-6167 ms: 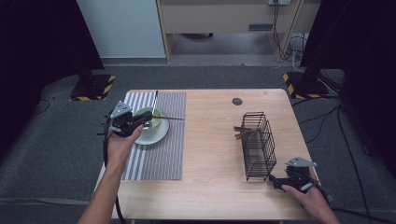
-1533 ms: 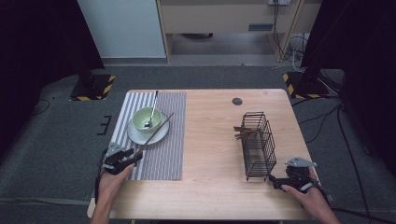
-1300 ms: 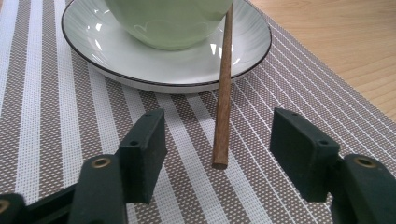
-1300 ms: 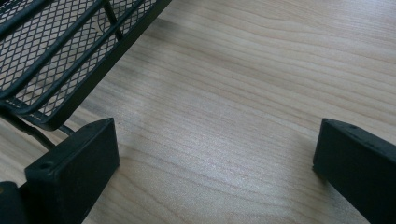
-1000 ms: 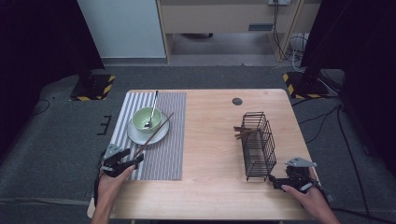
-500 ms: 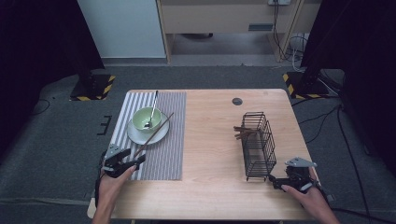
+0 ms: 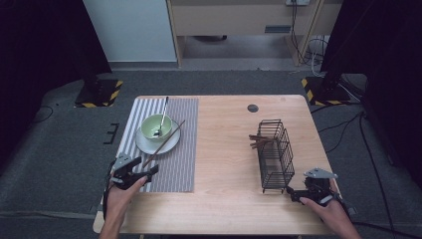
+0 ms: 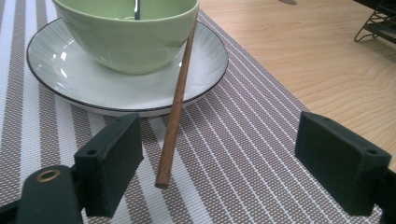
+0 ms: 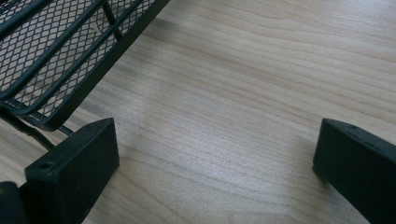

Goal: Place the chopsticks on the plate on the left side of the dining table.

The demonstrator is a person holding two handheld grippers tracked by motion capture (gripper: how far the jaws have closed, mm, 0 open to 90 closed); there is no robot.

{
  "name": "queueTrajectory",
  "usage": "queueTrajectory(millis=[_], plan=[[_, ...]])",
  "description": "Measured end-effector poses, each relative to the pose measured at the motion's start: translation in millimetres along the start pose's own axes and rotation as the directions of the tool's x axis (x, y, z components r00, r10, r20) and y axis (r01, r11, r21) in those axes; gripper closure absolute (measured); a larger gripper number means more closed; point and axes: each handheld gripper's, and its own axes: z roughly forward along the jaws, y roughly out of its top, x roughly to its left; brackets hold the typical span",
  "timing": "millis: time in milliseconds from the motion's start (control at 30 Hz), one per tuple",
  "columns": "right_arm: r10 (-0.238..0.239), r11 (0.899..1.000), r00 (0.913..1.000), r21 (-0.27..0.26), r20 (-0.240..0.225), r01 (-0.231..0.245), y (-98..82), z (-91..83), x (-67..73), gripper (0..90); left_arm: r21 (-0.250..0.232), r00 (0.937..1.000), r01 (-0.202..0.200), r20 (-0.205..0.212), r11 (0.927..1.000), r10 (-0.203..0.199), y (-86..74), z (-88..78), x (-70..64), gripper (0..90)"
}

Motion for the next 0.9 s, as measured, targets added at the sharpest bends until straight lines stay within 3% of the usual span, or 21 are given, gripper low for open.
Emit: queueTrajectory(millis=[267, 467, 667, 900], plan=[[-0.002, 1.0, 1.0, -0.001, 0.0, 0.002, -0.6, -0.4, -0.3, 0.4, -0.003, 0.9994, -0.004, 0.033, 1.0, 0.004, 7.3, 2.4, -13.5, 12.5], [-0.002, 1.0, 1.0, -0.002, 0.0, 0.002, -0.7, -0.5, -0.4, 0.4, -0.032, 0.9978, 0.017, 0.064, 0.9993, -0.015, 25.2, -3.2, -27.4, 12.6], [-0.004, 1.0, 1.0, -0.001, 0.0, 0.004, -0.7, -0.5, -0.4, 0.4, -0.012, 0.9972, -0.026, 0.069, 0.9996, 0.026, 41.4, 0.4, -39.6, 13.0], [-0.003, 1.0, 1.0, -0.002, -0.001, 0.003, -0.7, -0.6, -0.5, 0.4, 0.002, 0.9924, -0.085, 0.09, 0.9964, 0.084, 62.0, 15.3, -57.6, 14.6]])
